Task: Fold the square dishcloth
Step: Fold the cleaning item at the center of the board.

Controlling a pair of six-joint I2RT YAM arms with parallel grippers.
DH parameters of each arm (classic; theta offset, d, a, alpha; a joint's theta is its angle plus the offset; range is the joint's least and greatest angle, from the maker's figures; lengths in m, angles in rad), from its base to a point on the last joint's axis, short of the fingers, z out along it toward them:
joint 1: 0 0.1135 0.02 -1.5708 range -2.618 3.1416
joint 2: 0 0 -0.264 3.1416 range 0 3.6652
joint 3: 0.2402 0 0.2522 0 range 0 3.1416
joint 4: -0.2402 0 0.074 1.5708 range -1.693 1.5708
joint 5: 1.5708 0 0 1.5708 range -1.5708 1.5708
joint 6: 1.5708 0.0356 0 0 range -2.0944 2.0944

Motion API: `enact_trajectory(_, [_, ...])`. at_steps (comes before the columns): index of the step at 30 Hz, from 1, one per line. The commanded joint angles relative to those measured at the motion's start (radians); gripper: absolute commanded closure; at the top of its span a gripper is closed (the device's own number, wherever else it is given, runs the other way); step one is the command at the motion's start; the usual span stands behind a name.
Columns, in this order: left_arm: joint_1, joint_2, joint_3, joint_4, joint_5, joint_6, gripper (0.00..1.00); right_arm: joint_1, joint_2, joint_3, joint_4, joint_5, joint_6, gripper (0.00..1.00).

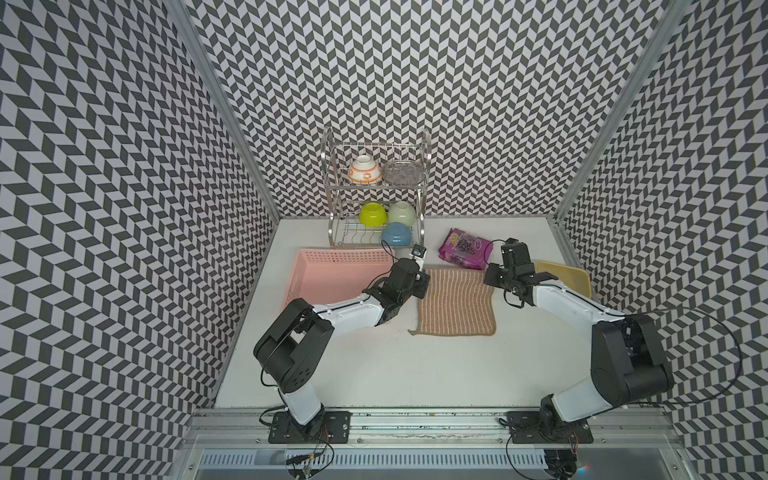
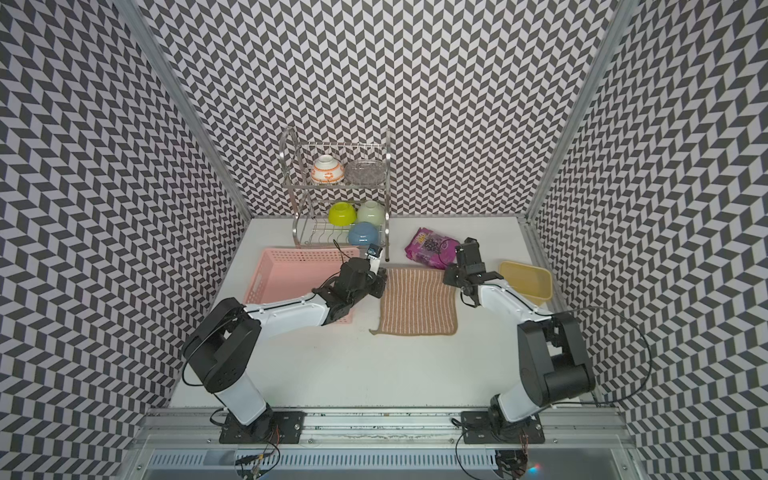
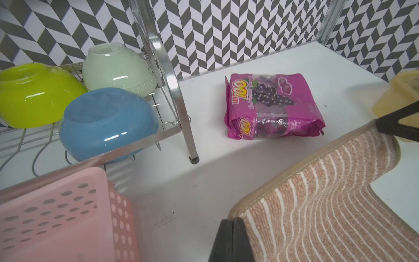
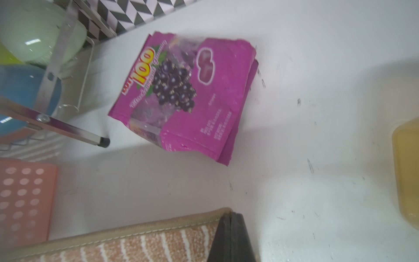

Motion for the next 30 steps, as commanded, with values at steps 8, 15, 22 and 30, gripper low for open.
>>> enact_trajectory(8, [-0.001,-0.127,-0.172,0.065,0.035,0.010,1.00,-0.003,-0.172,-0.156,0.027,-0.054,0.043,1.00])
enact_trajectory(15, [-0.033,-0.192,-0.258,0.072,0.032,-0.026,1.00,-0.003,-0.250,-0.233,0.005,-0.116,0.076,1.00])
enact_trajectory(22, [-0.072,-0.226,-0.311,0.080,0.042,-0.072,1.00,-0.003,-0.298,-0.287,-0.004,-0.124,0.095,1.00])
enact_trajectory(30, [-0.116,-0.223,-0.368,0.108,0.040,-0.124,1.00,-0.003,-0.306,-0.339,0.010,-0.123,0.106,1.00])
